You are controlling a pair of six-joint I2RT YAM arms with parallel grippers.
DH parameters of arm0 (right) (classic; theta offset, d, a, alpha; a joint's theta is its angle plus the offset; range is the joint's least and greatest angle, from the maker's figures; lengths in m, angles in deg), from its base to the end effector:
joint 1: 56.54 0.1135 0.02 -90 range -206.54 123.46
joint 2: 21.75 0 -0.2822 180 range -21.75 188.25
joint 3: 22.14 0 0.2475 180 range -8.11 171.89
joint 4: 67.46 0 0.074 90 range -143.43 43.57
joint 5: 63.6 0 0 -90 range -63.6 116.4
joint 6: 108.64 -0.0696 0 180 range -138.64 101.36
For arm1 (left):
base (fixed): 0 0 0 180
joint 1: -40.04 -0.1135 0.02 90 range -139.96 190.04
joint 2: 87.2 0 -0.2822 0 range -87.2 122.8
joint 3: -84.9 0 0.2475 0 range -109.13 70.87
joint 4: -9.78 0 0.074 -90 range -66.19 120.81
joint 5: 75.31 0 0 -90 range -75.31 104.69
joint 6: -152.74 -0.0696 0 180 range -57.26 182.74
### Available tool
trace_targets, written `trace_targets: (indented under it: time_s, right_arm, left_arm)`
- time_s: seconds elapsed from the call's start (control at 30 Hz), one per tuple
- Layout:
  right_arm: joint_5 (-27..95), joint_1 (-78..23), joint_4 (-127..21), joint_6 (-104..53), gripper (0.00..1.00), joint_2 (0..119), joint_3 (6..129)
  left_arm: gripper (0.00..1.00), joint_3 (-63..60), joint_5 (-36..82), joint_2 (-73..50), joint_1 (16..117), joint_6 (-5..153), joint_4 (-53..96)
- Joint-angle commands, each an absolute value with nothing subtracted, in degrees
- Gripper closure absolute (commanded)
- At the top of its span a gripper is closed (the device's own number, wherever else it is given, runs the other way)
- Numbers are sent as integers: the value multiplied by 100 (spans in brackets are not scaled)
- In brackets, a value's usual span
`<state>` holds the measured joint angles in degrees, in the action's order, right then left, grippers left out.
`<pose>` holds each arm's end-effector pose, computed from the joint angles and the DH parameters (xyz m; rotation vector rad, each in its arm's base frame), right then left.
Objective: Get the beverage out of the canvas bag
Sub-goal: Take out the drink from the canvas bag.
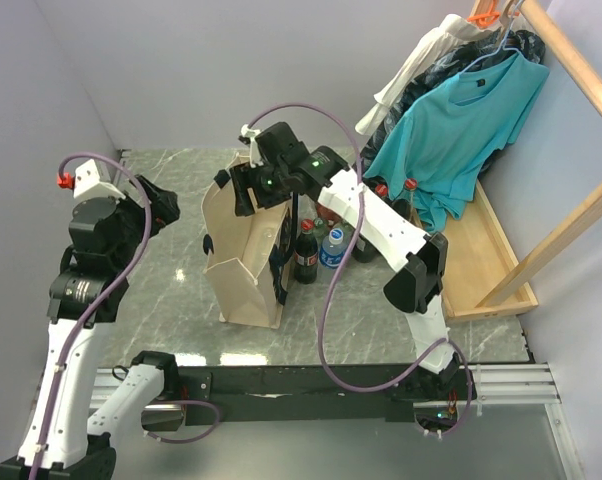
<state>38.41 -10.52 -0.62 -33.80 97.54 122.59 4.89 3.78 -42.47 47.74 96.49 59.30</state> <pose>0.3285 0.3613 0.3720 -0.7489 2.2846 0.7693 0.1599 -0.0083 0.4200 -0.5428 1.7454 -0.3390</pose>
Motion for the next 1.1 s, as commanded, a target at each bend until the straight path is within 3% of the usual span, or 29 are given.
trace_targets:
  time_s: [0.0, 0.3, 0.57, 1.07]
  right_arm:
    - [4195, -1215, 289, -3622, 24, 9681, 12487]
    - [4231, -1294, 325, -3411, 25, 9418, 11556]
    - [4371, -1268, 510, -3481, 25, 9576, 11433]
    - [4512, -1197, 1169, -3517, 24, 10717, 12714]
  left_arm:
    - [4, 398, 178, -4167, 4786, 10017, 6099]
    - [4, 714, 63, -4343, 4795, 10255, 6134]
    - [4, 1093, 292, -4097, 4786, 10185, 5976]
    - [3, 873, 590, -2797, 4786, 9895, 5413]
